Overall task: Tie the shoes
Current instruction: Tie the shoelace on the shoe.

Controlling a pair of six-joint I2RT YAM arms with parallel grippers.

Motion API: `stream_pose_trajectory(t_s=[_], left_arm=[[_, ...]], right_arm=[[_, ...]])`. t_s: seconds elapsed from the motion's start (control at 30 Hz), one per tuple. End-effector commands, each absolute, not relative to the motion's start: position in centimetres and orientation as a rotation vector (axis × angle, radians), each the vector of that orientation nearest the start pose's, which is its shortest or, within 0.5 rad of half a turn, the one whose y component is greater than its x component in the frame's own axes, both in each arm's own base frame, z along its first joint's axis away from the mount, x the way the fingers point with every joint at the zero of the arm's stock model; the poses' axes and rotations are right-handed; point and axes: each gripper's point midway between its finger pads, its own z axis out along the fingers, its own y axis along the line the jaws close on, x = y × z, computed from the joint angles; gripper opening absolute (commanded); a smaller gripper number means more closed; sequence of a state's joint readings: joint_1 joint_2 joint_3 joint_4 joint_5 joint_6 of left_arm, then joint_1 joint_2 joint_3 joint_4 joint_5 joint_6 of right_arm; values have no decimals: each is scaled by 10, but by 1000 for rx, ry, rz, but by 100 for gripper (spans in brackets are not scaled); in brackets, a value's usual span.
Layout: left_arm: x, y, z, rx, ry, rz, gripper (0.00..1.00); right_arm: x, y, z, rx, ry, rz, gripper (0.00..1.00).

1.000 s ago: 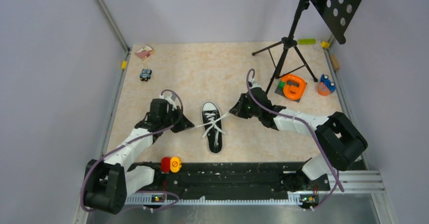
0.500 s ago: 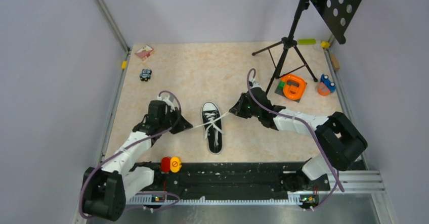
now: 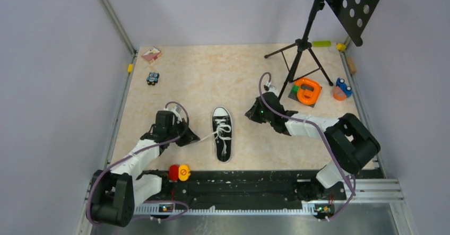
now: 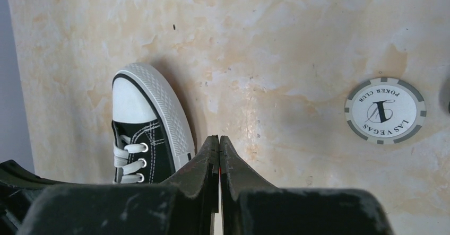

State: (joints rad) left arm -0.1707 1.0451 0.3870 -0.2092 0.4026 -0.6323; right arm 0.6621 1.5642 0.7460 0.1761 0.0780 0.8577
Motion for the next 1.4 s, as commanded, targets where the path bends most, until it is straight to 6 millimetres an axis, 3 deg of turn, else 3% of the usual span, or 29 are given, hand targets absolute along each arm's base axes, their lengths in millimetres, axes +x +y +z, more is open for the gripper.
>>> stream_pose_trajectory(t_s=[0.0,0.13,0.17,0.2,0.23,0.3,0.5,0.67,0.77,1.37], left_arm=[[230,-137,57,-336,2455,-889,0],[235,-141,67,-302,2428,-922,0],[236,-141,68,-298,2428,-920,0],[237,-142,70,-293,2426,-921,0],[237,-142,70,-292,2423,-923,0],[237,-143,71,-292,2422,-929,0],[236,-145,70,-278,2426,-943,0],[235,-145,68,-275,2437,-946,0],[235,-146,69,-278,2436,-951,0],[234,-147,68,-280,2441,-962,0]], right_arm=[[323,277,89,252,2221,809,0],[314,312,119,70,2132,1052,1],[310,320,123,17,2117,1098,23],[307,325,124,-20,2114,1123,37],[304,329,124,-53,2111,1139,45],[296,333,121,-95,2117,1167,52],[271,345,112,-183,2152,1254,53],[263,330,88,-66,2185,1229,53],[258,332,81,-47,2194,1271,51],[254,351,89,-115,2159,1384,42]])
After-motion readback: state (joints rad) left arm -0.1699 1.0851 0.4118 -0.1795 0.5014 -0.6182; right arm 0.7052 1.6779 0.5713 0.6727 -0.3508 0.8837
